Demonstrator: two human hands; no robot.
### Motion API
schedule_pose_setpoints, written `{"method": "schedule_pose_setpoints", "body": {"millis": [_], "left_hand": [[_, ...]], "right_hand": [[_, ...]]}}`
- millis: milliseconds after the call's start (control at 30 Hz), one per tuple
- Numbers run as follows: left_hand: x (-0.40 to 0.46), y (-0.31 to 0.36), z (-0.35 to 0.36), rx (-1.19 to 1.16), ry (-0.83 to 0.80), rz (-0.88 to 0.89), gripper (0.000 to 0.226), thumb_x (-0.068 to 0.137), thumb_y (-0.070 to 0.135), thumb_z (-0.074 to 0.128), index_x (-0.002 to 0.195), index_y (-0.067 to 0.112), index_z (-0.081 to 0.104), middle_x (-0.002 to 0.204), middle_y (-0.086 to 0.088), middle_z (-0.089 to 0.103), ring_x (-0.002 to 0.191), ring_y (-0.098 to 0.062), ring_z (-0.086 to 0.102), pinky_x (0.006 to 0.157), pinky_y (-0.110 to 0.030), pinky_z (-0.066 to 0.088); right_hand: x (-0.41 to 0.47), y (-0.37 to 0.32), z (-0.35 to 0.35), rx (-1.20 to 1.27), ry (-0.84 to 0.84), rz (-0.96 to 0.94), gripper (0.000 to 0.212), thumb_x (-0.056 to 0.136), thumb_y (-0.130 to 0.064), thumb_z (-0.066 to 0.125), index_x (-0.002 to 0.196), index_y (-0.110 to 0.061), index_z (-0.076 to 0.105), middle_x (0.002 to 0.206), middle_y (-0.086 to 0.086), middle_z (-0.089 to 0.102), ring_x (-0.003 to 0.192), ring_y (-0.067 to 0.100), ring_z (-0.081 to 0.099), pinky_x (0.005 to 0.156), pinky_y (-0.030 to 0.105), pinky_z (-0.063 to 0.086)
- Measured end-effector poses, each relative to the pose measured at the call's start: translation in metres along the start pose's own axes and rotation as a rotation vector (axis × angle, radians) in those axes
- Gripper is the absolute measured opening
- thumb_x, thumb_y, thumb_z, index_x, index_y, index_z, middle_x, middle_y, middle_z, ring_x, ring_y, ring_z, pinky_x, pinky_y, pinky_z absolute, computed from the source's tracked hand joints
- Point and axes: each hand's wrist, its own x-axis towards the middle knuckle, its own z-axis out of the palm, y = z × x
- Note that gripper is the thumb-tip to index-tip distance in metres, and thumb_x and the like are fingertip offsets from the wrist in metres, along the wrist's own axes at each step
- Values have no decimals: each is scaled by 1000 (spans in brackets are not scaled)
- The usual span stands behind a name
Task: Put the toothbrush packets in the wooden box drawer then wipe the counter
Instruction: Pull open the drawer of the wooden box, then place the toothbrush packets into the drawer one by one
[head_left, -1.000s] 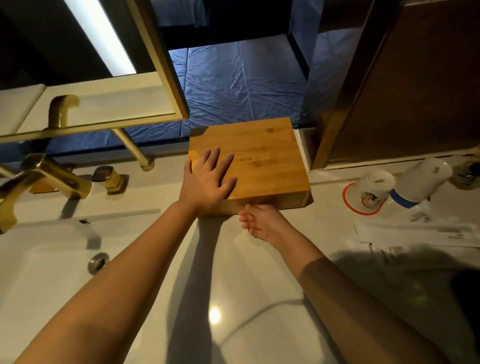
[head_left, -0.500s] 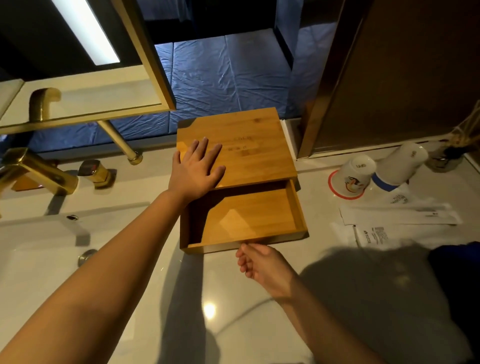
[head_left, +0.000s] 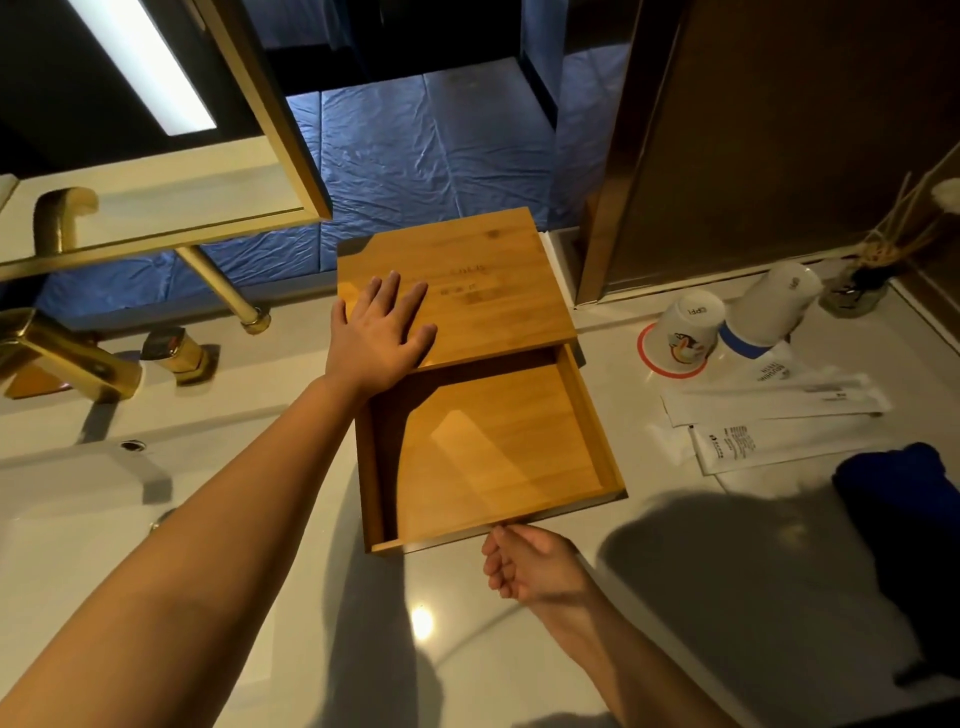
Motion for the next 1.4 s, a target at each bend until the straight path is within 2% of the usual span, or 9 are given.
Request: {"method": "schedule_pose_setpoints", "body": {"millis": [333, 533, 633, 700, 767, 867, 1067, 1233, 1400], "left_hand": [[1, -1, 2, 1, 1, -1, 63, 87, 61, 21, 146, 38, 18, 160, -2, 11, 147, -22, 6, 114, -55, 6], [2, -2, 4, 6, 6, 1, 62, 88, 61, 21, 146, 38, 18, 160, -2, 12, 147, -22, 6, 114, -55, 5], [2, -2, 4, 9, 10, 1, 62, 88, 62, 21, 146, 38, 18, 160, -2, 12, 147, -22, 6, 114, -55, 5], [2, -2, 4, 11, 11, 1, 63, 88, 62, 21, 146, 38, 18, 160, -2, 12, 147, -22, 7, 114, -54, 5], [2, -2, 4, 17, 12, 4, 63, 87, 62, 20, 146, 38, 18, 160, -2, 12, 147, -22, 7, 114, -54, 6], [2, -3, 3, 17, 8, 0, 64, 87, 62, 19, 146, 38, 17, 160, -3, 12, 147, -22, 7, 114, -54, 5], [1, -2, 2, 13, 2, -7, 63, 88, 62, 20, 146, 38, 17, 160, -2, 11, 147, -22, 6, 114, -53, 5], [1, -2, 2, 11, 0, -11, 64, 87, 63, 19, 146, 38, 18, 160, -2, 11, 147, -22, 6, 114, -53, 5], [1, -1, 1, 14, 3, -17, 64, 86, 63, 19, 146, 38, 18, 160, -2, 12, 147, -21, 7, 114, -53, 6]], "right_hand": [[-6, -7, -4, -158, -34, -13, 25, 95, -20, 47, 74, -12, 60, 66, 5, 59, 55, 11, 56, 52, 18, 46], [-25, -36, -61, -740, 25, -35, 11, 88, -29, 56, 79, -32, 62, 91, -2, 68, 85, 13, 64, 81, 32, 54], [-41, -61, -114, -1045, 251, -362, 22, 89, -27, 50, 74, -17, 62, 74, -1, 63, 73, 11, 59, 71, 31, 53], [-40, -74, -146, -1258, 501, -550, 14, 88, -23, 50, 74, -23, 54, 71, -3, 55, 69, 10, 52, 66, 27, 44], [-32, -84, -174, -1522, 759, -480, 18, 85, -19, 56, 102, -25, 58, 100, 3, 60, 94, 17, 54, 78, 30, 47], [-19, -90, -209, -1795, 727, -243, 56, 83, -19, 57, 136, -27, 39, 141, 2, 43, 128, 24, 38, 103, 40, 35], [-15, -89, -209, -1811, 633, -303, 40, 92, -21, 46, 132, -22, 47, 137, 3, 51, 123, 22, 48, 102, 34, 39], [-26, -99, -175, -1756, 709, -583, 23, 72, -11, 76, 95, -14, 72, 92, 8, 69, 81, 25, 64, 67, 34, 53], [-50, -164, -122, -1084, 702, -843, 13, 87, -17, 60, 95, -11, 68, 94, 2, 66, 82, 19, 63, 73, 22, 46]]}}
